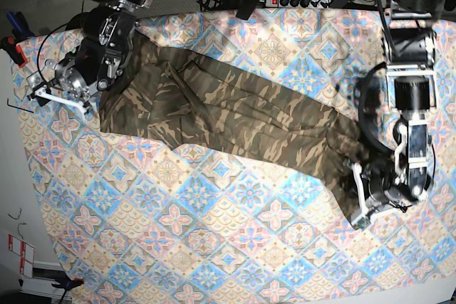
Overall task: Fold the T-shirt properly
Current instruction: 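Lift the strip end with the left gripper and fold it toward the right gripper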
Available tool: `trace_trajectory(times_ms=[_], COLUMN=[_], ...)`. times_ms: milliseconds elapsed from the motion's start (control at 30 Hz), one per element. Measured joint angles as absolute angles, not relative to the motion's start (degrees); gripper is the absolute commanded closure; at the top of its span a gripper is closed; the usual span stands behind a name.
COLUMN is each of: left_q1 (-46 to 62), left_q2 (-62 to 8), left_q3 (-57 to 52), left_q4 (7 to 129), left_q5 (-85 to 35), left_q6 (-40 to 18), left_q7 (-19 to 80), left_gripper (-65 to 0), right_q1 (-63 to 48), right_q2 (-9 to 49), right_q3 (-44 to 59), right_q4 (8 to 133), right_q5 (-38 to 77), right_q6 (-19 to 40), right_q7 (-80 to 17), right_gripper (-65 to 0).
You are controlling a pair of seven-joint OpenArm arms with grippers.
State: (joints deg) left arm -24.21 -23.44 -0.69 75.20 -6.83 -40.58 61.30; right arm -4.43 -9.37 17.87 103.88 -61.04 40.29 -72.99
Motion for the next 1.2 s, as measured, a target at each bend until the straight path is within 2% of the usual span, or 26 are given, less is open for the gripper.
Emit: trace_trajectory(times_ms=[100,300,467,633,767,967,1067,1200], left_q1=[-20.23,-15.14,-14.22,-10.61,-9.47,-6.90,-6.94,-5.87], left_q2=[-20.82,-12.67,-4.62,1.32,3.05,4.49,5.28,6.44], left_q3=[-1.32,3.46,14.52,20.60,25.08,26.02,27.99,28.25], left_q4=[88.16,104.29,104.31,102.56,99.57,94.56,89.69,89.45], left_q5=[-2.70,4.56,13.30,18.28,20.67,23.16,23.62,23.51], left_q6=[-40.03,-40.38,-40.23,-40.40,-40.32,-40.29,-40.32,-40.32], left_q7=[68.95,74.94,75.92,76.29,74.22,70.11,68.05,64.45], left_gripper=[-8.2,-8.2,-8.2,-8.2,-8.1,-8.5,-13.5,-28.4], right_q1=[-4.43,-3.07,-3.53,-3.62,-3.70,-3.84,-3.60,-3.53], right_q2=[-9.26,-9.32,-9.32,-9.32,-9.37,-9.21,-9.30,-9.30], right_q3=[17.69,17.98,18.04,18.04,19.25,21.39,21.32,21.10], right_q4=[103.00,102.96,102.89,102.87,102.85,102.85,102.85,102.85], right_q5=[-61.10,-58.17,-58.24,-58.22,-58.22,-58.48,-58.46,-58.46], right_q6=[40.29,40.27,40.27,40.29,40.29,40.29,40.27,40.29], right_q7=[-72.64,-70.24,-70.48,-70.48,-70.39,-70.59,-70.28,-70.30], right_gripper=[-48.4,-48.5,-48.5,-48.5,-48.5,-48.5,-48.5,-48.6])
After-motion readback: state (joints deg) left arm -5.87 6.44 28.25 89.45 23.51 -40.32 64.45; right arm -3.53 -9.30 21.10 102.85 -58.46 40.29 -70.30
